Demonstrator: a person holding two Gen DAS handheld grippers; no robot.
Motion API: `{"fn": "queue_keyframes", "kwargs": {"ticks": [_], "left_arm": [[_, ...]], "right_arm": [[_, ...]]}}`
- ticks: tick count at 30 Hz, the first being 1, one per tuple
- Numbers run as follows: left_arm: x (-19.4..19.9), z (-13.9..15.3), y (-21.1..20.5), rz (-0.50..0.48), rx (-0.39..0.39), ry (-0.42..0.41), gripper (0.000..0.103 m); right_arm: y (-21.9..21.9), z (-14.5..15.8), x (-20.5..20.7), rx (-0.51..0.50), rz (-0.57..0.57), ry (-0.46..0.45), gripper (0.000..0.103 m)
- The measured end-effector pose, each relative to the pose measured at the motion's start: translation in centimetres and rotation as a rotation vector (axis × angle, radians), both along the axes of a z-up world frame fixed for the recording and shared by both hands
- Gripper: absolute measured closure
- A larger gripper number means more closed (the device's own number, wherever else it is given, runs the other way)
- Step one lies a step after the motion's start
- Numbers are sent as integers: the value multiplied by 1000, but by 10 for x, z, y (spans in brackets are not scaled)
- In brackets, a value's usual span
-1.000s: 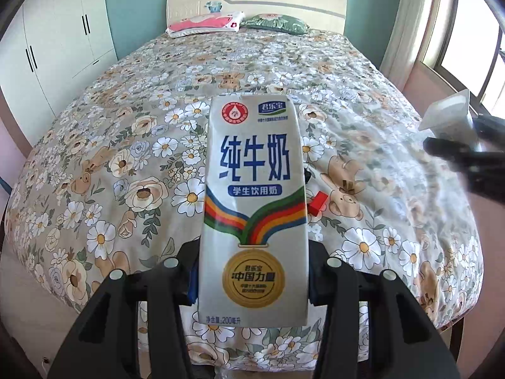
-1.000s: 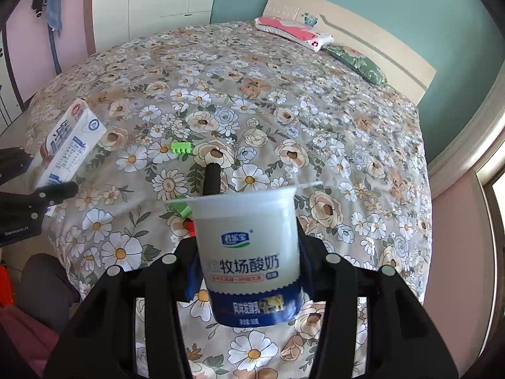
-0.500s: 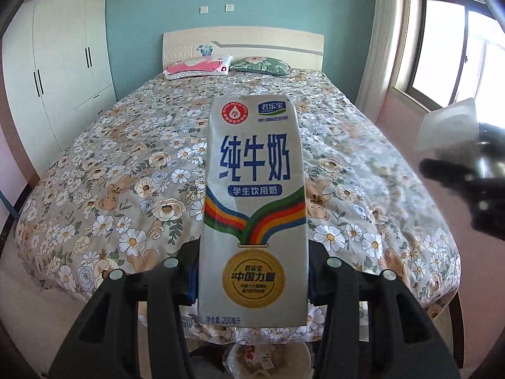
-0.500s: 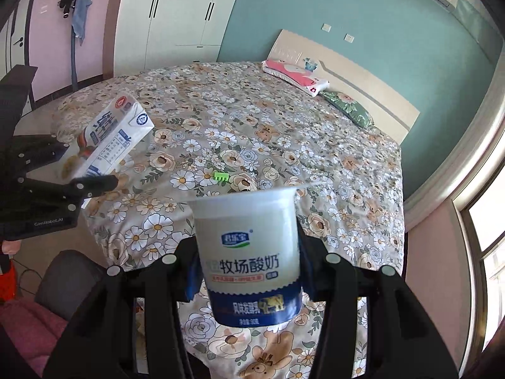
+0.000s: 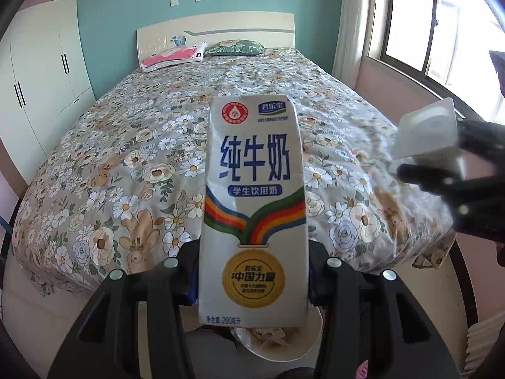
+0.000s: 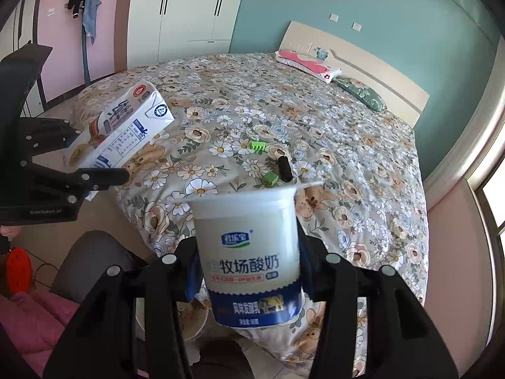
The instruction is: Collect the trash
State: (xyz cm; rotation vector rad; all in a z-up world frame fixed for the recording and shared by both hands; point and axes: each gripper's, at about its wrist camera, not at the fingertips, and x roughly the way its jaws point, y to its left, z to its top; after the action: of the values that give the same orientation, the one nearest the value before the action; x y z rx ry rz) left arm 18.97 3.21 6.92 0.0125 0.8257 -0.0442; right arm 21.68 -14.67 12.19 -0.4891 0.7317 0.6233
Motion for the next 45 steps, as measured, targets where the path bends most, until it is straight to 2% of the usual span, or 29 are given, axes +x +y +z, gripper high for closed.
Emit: {"fn": "queue_keyframes", "kwargs": {"ticks": [12, 17, 31, 45], "left_arm": [[-25, -85, 1, -47, -8, 161, 53], [-28, -124, -1, -71, -11, 262, 53], [-46, -206, -7, -123, -10, 428, 53], [-40, -299, -16, -159, -35, 603, 53]], "right_arm": [[-7, -88, -29, 13, -25, 131, 54], [-4, -129, -38, -18, -30, 192, 54], [10, -245, -54, -56, -30, 377, 54], [23, -357, -56, -115, -71, 537, 54]]}}
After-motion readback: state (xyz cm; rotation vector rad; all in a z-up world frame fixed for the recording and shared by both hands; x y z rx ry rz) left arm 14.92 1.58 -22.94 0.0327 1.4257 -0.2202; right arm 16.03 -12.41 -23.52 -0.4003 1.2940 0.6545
